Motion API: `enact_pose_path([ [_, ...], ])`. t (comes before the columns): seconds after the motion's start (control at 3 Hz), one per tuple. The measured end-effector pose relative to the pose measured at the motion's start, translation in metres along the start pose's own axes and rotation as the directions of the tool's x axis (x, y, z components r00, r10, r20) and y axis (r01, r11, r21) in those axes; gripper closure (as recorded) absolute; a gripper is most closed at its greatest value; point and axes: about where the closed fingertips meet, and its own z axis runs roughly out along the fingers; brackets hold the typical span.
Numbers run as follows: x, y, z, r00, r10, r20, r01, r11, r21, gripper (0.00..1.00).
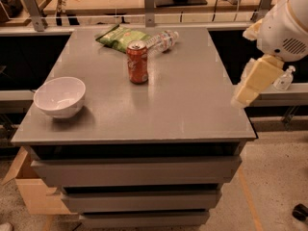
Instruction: Knock coke can over
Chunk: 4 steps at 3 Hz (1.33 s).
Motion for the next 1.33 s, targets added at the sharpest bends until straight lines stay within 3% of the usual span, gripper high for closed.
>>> enact_pose_path([
  [0.33,-0.029,-0.031,0.019,0.985,0.089,0.145,-0.093,0.9955,0.019,0.00],
  [0.67,-0.053,-0.051,0.037,0.929,0.179,0.323,-0.189,0.9819,0.001,0.00],
  [1.0,-0.066,-0.057,0.034,0.901,0.201,0.384,-0.216,0.9763,-0.002,0.00],
  [1.33,-0.065,-0.056,0.035,0.905,0.197,0.377,-0.212,0.9772,-0.002,0.00],
])
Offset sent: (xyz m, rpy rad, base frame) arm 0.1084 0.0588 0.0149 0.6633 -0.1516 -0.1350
